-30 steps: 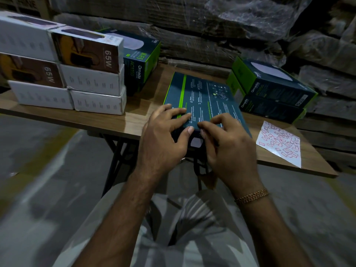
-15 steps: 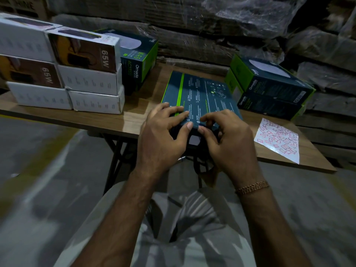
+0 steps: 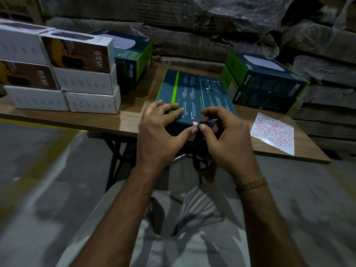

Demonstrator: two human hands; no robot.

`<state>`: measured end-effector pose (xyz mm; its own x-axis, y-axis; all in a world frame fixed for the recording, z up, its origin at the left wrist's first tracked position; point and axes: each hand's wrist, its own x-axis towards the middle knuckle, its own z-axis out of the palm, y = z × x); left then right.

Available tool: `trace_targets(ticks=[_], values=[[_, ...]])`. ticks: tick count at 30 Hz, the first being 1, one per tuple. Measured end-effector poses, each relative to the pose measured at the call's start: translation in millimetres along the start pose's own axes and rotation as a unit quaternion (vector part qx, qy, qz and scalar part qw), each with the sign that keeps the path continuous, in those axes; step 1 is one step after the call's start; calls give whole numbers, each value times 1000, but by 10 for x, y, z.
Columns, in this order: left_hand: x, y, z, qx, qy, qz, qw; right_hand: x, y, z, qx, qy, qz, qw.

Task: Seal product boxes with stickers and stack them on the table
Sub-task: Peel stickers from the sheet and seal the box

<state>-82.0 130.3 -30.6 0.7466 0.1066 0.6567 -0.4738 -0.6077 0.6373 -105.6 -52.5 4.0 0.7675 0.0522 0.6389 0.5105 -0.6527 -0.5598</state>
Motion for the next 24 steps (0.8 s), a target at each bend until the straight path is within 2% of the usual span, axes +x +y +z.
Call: trace_targets(ticks=[6, 10, 16, 24], values=[[33, -78, -96, -1, -47, 16, 999, 12, -28, 109, -33, 39, 4, 999], [40, -46, -65, -29, -24, 2, 999, -14, -36, 89, -50, 23, -10, 998], [36, -2, 21, 1, 8, -7, 1000, -5, -73, 71, -30, 34, -6, 999], [23, -52, -63, 10, -31, 26, 999, -19, -62, 32, -24, 15, 2, 1000]])
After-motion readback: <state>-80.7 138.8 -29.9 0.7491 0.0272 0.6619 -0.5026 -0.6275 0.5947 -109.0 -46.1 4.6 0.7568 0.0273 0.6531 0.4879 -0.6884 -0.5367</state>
